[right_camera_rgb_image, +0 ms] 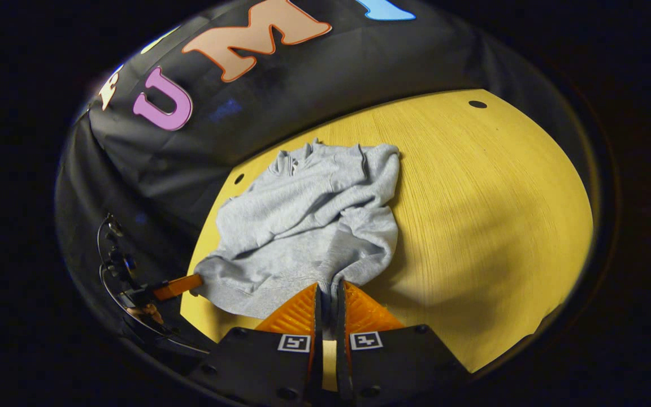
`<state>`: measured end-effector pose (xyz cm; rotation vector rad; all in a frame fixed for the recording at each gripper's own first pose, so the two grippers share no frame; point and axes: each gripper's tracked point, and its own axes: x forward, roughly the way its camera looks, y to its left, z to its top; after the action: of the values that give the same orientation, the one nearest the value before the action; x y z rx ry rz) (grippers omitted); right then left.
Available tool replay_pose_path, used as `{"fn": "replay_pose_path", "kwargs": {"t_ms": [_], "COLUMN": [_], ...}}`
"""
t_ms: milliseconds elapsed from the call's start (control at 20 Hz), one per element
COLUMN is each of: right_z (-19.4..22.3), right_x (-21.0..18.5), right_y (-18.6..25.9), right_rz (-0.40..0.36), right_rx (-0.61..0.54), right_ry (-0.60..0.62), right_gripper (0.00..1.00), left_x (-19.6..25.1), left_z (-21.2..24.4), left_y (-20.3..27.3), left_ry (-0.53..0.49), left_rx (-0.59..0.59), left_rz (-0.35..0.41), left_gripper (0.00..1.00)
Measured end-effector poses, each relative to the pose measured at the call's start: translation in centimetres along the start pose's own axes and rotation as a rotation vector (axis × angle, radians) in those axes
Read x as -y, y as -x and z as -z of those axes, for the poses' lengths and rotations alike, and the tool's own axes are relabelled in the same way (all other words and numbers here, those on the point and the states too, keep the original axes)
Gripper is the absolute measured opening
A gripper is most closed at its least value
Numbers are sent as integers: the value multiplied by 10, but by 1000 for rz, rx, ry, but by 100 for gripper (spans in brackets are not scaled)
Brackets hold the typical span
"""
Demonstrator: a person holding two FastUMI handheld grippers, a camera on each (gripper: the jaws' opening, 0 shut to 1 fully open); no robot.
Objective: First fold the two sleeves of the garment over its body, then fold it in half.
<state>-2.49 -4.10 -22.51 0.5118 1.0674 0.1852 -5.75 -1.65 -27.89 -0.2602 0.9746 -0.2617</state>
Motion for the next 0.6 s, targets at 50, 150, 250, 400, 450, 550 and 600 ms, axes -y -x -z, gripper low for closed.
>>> {"fn": "replay_pose_path", "kwargs": {"t_ms": [50, 150, 250, 400, 450, 550, 600], "right_z": [-8, -24, -39, -56, -63, -75, -80], "right_x": [-2, -9, -13, -22, -23, -22, -21], "right_y": [2, 1, 0, -12, -16, -23, -31], "right_rz": [-9, -27, -44, -71, -77, -78, -75], "right_rx": [12, 31, 41, 44, 44, 38, 34], "right_ry": [-9, -35, -71, -139, -155, -182, -194], "right_gripper": [11, 11, 11, 11, 11, 11, 11], "left_x": [0, 0, 0, -4, -5, -7, -8], "left_z": [-9, -25, -37, -57, -61, -73, -78], "left_y": [0, -2, -3, -9, -13, -22, -28], "left_ry": [-2, 6, 21, 52, 64, 83, 84], "left_rx": [10, 30, 37, 41, 37, 27, 21], "left_rz": [4, 8, 11, 15, 16, 19, 21], "left_gripper": [0, 0, 0, 0, 0, 0, 0]}}
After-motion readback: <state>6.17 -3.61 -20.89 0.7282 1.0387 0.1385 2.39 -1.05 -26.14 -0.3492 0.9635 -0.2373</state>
